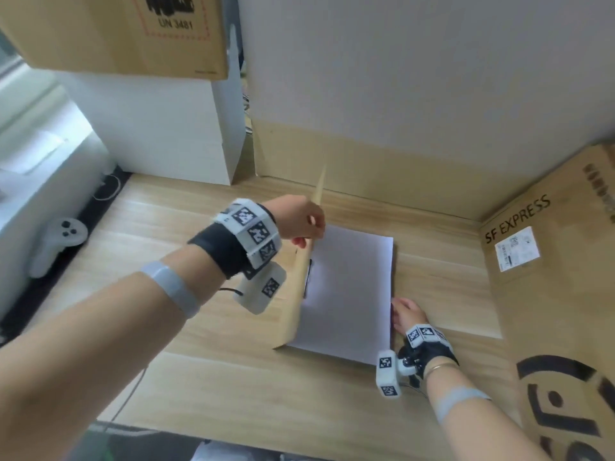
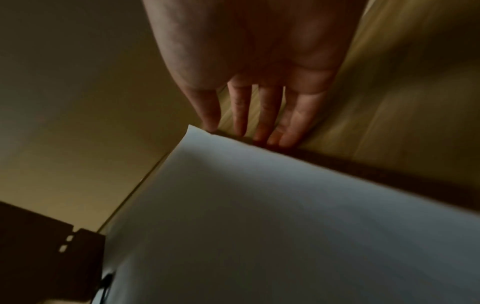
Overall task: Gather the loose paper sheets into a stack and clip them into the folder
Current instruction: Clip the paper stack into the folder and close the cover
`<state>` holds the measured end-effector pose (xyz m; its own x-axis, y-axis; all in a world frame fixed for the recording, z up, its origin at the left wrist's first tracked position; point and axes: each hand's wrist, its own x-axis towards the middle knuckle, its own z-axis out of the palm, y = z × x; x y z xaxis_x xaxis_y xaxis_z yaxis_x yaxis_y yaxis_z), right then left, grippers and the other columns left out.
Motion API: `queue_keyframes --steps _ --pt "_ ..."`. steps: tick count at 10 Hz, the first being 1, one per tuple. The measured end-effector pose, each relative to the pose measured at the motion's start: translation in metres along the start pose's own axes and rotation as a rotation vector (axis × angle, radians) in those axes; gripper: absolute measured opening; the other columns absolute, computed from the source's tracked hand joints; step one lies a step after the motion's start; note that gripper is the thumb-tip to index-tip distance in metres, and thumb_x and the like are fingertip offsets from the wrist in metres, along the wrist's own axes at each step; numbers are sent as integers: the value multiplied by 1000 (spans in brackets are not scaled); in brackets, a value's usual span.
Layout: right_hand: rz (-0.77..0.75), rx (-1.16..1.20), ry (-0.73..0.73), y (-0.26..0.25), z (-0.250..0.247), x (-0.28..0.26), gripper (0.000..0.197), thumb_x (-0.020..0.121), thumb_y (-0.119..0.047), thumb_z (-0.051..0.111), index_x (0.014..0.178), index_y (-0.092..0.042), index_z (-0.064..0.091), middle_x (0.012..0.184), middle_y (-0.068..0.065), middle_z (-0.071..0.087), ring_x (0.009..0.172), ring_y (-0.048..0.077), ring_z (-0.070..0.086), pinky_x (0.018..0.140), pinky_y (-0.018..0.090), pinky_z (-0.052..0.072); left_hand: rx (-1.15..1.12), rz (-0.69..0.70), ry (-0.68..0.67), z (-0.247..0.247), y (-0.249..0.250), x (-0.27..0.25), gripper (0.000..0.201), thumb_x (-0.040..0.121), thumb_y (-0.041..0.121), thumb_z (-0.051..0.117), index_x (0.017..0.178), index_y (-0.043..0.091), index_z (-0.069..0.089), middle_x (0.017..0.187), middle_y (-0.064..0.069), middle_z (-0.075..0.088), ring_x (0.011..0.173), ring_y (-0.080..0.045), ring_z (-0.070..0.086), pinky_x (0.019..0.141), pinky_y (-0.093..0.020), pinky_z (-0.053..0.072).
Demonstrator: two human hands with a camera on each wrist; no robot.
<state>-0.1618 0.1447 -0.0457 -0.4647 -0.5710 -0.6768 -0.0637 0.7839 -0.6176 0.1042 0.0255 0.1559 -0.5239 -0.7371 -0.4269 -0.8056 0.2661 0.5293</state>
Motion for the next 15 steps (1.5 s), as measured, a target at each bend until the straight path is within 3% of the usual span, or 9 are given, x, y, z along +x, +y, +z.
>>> queue_keyframes --steps 2,4,5,7,8,10,12,14,15 --pt "17 -41 21 4 -35 -18 48 97 -34 42 141 -15 38 146 9 41 132 30 40 110 41 33 113 228 -142 96 67 71 28 94 17 43 114 11 62 107 -12 62 88 -24 57 74 -28 43" --pt "61 210 -17 19 -52 -16 40 98 -28 41 135 -14 42 125 3 52 92 19 57 76 31 47 346 134 -298 181 80 115 42 97 23 36 138 19 45 143 -14 38 131 -35 38 104 -38 34" --pt "77 218 -71 22 -48 -13 42 99 -28 40 138 -12 38 138 13 50 120 31 52 96 42 43 383 116 -296 217 67 127 41 96 24 39 136 22 46 147 -12 33 134 -33 32 106 -42 33" --pt "59 280 -108 17 -30 -8 38 99 -27 40 133 -12 44 135 15 52 119 32 53 98 44 44 305 13 -150 220 38 126 50 90 27 45 136 45 36 134 -4 40 128 -32 36 104 -45 31" --pt "43 271 -122 13 -22 -6 36 99 -28 41 131 -13 47 135 14 52 114 30 53 97 43 44 179 -303 19 200 12 119 57 86 19 48 131 51 32 141 -5 30 133 -35 25 106 -61 22" --pt "-10 215 -106 8 -8 0 33 99 -24 42 129 -18 53 134 12 53 104 25 54 86 35 44 -182 -663 127 185 -40 103 72 87 16 46 145 45 15 141 -10 27 122 -36 36 104 -43 34" --pt "-26 126 -86 4 -3 -3 38 96 -23 49 134 -22 50 138 10 51 126 31 48 91 34 45 -560 -691 248 178 -59 94 81 80 24 65 147 31 20 138 -17 36 111 -35 52 104 -38 40" --pt "-54 51 -85 -1 5 -8 45 94 -16 53 137 -18 45 138 7 50 125 27 48 89 33 45 -699 -643 110 171 -83 78 37 86 24 62 115 3 57 68 -2 54 72 -25 55 62 -25 41" --pt "-67 -18 -79 -1 16 -9 45 93 -16 54 137 -15 45 136 7 51 110 20 52 82 26 47 -739 -614 127 163 -96 70 40 88 21 60 121 -2 57 91 -9 57 85 -22 52 60 -21 43"
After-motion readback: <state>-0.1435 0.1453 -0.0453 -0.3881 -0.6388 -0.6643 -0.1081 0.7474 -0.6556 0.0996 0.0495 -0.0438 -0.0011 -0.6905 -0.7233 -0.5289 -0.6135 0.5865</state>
